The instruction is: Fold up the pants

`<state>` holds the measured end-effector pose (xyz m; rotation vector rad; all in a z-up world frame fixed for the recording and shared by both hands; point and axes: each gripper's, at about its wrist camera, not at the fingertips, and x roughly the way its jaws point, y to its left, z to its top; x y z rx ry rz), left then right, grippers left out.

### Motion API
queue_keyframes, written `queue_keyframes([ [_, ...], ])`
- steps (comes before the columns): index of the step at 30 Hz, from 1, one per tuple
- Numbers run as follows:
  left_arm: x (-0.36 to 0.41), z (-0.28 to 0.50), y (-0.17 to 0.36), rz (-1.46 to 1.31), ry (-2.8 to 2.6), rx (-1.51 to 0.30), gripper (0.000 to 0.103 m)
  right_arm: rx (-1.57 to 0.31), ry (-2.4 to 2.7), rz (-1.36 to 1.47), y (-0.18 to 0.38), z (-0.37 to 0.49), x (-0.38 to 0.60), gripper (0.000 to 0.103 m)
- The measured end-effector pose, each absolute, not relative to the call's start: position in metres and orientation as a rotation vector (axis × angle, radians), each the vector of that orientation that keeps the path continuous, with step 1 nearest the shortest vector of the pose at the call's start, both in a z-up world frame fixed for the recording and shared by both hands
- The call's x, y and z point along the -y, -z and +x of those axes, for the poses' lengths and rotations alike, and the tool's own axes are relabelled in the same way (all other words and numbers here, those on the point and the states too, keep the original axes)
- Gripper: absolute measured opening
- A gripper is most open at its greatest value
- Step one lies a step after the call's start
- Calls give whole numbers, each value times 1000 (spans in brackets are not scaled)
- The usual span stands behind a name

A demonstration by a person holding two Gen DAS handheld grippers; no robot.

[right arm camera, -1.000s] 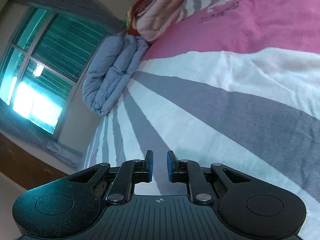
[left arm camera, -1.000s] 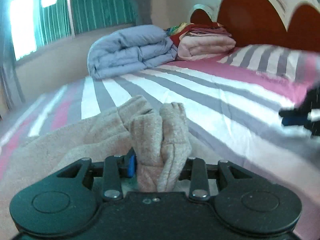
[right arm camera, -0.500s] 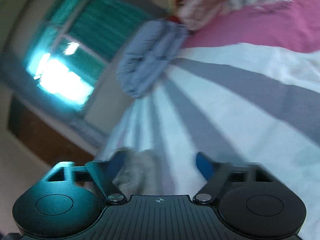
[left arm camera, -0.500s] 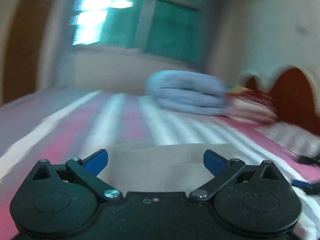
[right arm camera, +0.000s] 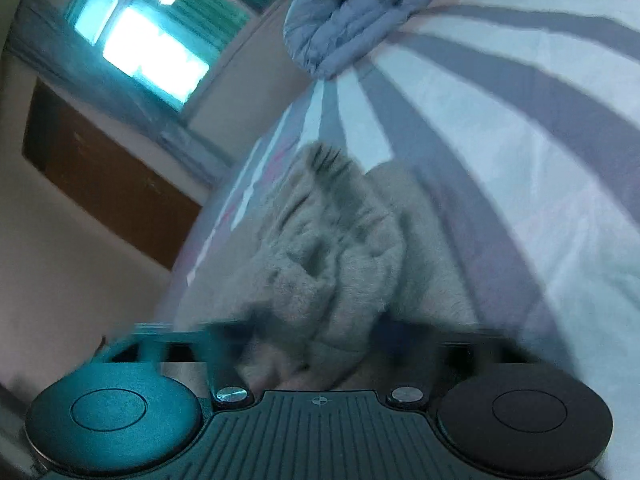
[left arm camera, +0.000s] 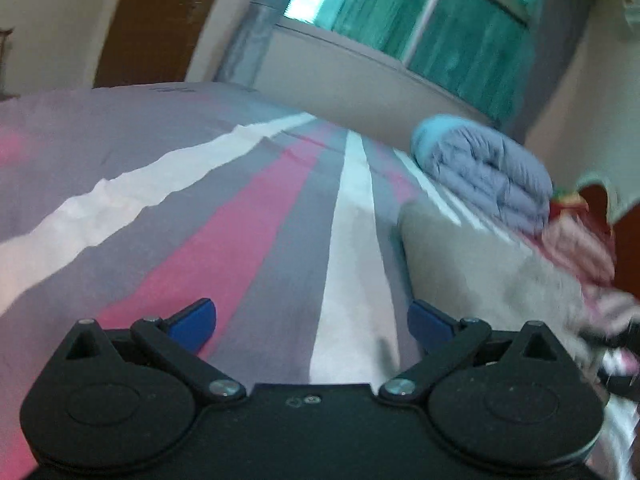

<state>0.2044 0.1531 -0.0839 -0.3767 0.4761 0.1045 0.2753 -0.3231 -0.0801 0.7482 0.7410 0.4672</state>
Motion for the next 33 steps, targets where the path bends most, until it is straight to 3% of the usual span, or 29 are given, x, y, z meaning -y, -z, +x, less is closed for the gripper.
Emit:
queue_keyframes([
  [2,-160,202,84,-397,-106,-465,96,-668,-496,774,72,270,326,35],
  [6,-168,203,92,-447,-129,-456,97,-522,-468,986,73,246,365,33],
  [9,-159,209,93,-422,-134,-471,97,-746,-394,1057,118,260,370,34],
  [15,-160,207,92,-437,-142,-463,97,-611,-518,1039,104,258,362,35],
  [17,-159,206,91,-427,-148,-466,97,-714,-441,925,109,269,351,35],
  [19,-156,204,90,-400,-163,-470,97,-728,-437,891,111,273,348,37],
  [21,-153,201,88,-375,-174,-469,97,-681,-448,877,100,264,351,58],
  [22,-151,198,86,-372,-170,-459,97,-649,-431,859,95,257,354,61],
  [33,-110,167,68,-264,-23,-431,93,-573,-427,865,90,220,378,62],
])
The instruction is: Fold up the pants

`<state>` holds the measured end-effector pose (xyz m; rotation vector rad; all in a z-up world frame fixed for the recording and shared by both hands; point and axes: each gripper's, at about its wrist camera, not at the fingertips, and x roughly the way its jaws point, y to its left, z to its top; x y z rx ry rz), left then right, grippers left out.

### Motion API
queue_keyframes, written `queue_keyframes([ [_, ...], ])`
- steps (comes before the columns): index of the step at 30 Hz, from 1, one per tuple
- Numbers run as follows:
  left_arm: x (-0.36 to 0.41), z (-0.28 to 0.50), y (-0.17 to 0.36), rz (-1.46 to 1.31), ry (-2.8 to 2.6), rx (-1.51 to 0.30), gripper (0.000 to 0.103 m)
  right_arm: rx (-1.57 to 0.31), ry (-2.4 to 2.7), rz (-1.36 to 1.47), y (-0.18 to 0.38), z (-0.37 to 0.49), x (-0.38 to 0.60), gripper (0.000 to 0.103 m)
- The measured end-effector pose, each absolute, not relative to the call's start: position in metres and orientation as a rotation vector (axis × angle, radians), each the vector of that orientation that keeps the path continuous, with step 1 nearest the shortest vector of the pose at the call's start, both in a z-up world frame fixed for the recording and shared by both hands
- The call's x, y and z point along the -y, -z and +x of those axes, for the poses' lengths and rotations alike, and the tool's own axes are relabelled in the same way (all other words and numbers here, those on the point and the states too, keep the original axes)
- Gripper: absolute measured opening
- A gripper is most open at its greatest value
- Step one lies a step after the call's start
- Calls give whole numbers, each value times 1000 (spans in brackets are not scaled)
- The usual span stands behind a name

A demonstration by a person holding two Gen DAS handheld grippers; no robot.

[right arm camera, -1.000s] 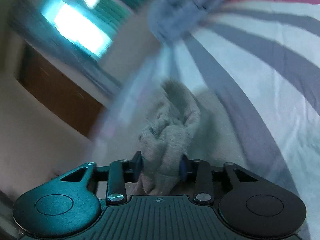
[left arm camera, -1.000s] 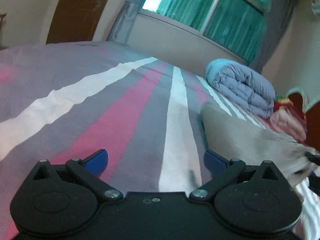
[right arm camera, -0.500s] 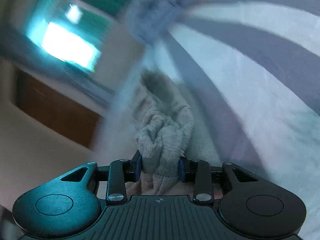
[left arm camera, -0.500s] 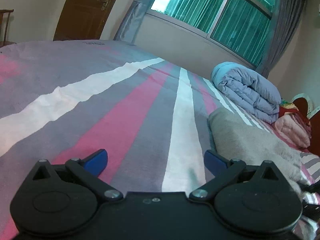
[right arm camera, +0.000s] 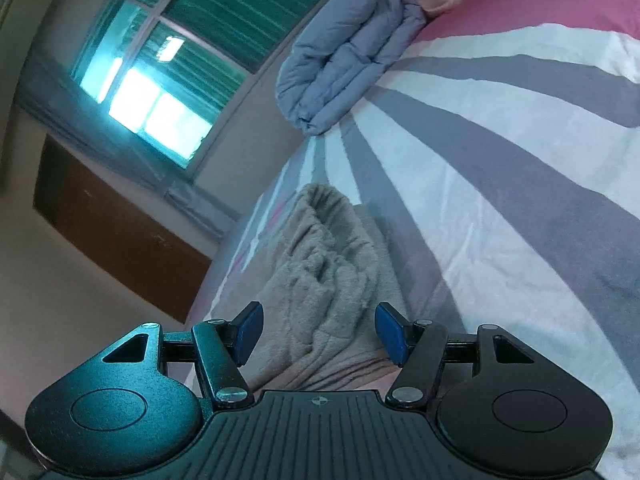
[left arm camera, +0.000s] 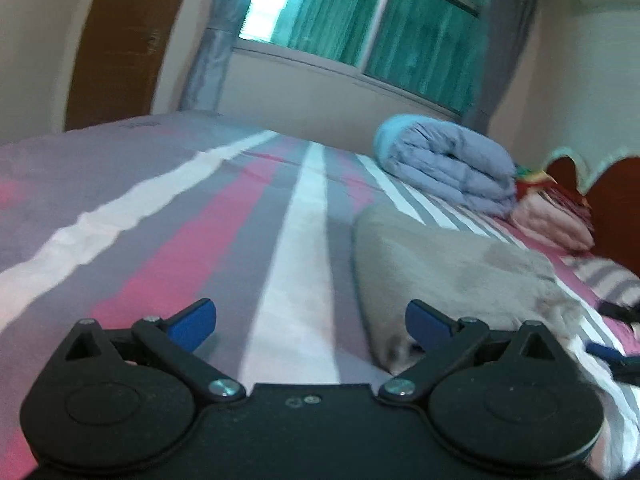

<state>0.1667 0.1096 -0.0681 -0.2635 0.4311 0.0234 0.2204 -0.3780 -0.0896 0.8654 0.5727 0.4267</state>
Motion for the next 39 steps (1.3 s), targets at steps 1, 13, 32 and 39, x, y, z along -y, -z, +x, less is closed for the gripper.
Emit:
queue_keyframes([
  [1,-106,169,70,-247,-7,-447,92,-576,-434,859,84,221,378,62],
  [13,-95,207,94,-166,9,-537,80,-598,-475,866,81,223,370,62],
  [32,-102,188,81,-149,6,-534,79,-660,-380,924,100,247,375,37],
  [39,-141,171,73,-378,-151,-460,83,-575,-318,996,96,223,409,54],
])
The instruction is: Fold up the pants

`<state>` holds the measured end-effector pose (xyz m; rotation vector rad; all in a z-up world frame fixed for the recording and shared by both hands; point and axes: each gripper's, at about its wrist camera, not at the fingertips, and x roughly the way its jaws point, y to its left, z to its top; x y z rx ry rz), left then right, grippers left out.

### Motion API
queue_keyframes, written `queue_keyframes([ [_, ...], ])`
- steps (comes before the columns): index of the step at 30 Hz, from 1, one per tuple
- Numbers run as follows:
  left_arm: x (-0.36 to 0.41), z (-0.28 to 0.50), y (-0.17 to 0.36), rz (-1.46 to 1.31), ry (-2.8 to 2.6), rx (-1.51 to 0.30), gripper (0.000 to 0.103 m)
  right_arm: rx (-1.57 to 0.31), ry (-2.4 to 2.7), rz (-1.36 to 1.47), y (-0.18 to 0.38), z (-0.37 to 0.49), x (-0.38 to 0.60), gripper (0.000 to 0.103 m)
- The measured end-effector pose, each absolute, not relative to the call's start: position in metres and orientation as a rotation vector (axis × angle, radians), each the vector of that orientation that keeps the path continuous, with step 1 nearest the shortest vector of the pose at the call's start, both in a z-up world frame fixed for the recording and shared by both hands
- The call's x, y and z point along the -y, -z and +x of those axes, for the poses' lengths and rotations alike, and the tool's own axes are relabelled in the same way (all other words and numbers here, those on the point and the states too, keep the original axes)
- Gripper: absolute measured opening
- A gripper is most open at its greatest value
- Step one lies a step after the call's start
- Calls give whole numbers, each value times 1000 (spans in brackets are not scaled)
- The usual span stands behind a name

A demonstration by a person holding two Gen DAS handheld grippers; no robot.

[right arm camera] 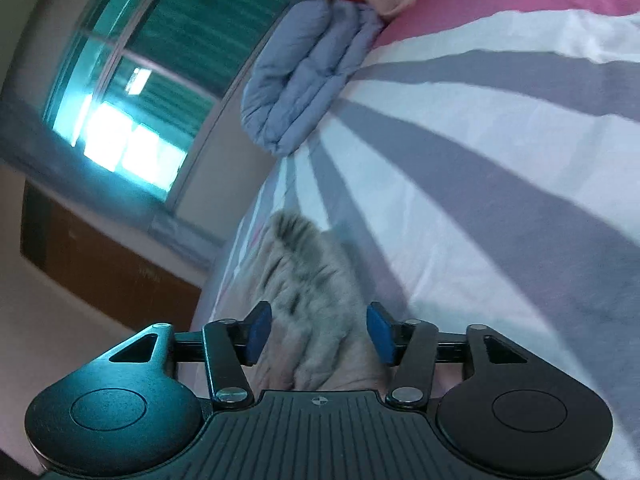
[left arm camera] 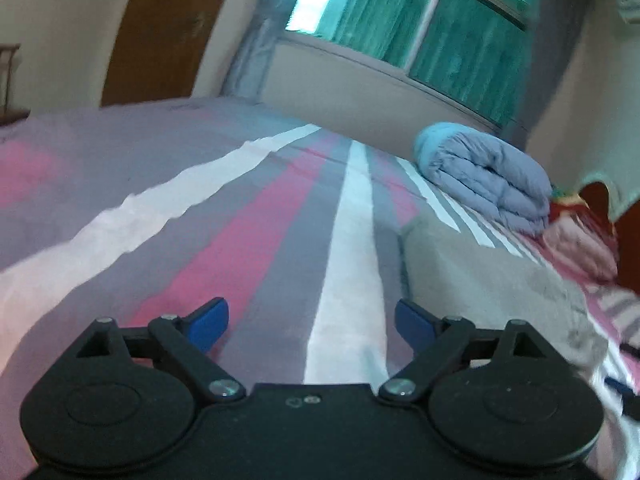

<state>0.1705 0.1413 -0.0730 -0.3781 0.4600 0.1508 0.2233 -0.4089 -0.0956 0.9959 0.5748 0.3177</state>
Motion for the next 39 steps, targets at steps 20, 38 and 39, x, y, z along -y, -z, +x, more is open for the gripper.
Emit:
queue_keyframes([
  [20,-111,234,65,-297,71,-538,85,-609,-395,856,87,248,408,71],
  [38,-106,301,73,-348,152,-615,86,-616,-464,692,83,283,395,71],
  [39,-111,306,69,-359,143,-599,86,-589,-467,676,80,285,392,71],
])
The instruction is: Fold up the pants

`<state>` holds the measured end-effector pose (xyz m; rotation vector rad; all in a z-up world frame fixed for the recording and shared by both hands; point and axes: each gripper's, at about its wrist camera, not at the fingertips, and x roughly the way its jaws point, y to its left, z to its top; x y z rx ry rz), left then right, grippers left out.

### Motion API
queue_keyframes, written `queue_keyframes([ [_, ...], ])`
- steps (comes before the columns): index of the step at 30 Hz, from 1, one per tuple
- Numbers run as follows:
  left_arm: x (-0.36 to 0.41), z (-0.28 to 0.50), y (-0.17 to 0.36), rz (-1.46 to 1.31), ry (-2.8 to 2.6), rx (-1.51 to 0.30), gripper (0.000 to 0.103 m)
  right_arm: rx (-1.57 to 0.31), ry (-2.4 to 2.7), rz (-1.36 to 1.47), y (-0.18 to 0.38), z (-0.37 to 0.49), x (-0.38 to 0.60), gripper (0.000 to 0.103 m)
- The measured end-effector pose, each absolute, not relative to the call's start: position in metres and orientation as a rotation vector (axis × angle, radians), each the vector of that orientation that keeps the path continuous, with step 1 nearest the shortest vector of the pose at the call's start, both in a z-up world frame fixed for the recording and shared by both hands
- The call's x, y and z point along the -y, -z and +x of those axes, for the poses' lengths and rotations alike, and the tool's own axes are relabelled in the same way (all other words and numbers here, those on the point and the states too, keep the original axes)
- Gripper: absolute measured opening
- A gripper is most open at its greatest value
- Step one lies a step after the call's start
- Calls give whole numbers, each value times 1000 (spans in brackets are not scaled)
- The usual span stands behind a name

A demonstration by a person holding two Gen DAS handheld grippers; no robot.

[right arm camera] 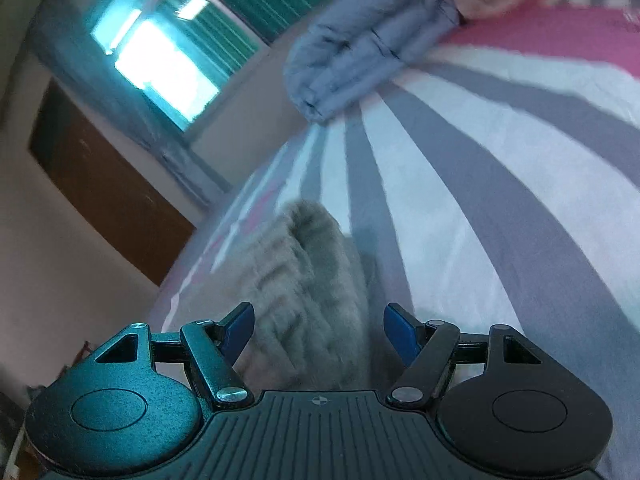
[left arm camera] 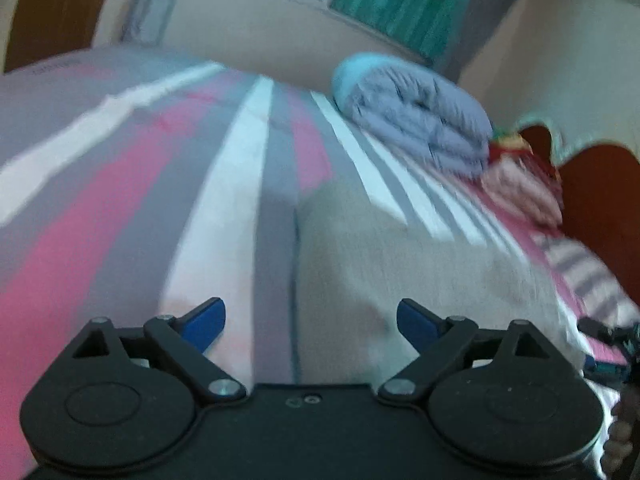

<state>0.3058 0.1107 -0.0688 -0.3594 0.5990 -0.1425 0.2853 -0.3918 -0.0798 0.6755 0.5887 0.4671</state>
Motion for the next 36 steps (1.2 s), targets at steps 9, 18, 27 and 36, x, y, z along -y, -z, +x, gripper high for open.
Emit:
queue_keyframes([
  [9,-108,356,77,-261,138,-731,88,-756,-379,535,89,341,364,71],
  [18,-111,393,53,-215,164,-667,84,-533,-401,469,49,332,365,71],
  [27,-86,424,61,-101,186,-730,87,-747,-348,238,74,396,307,87],
  [36,-89,411,74,-120,154,-762,87,-699,-367,169,74,365,299,87],
])
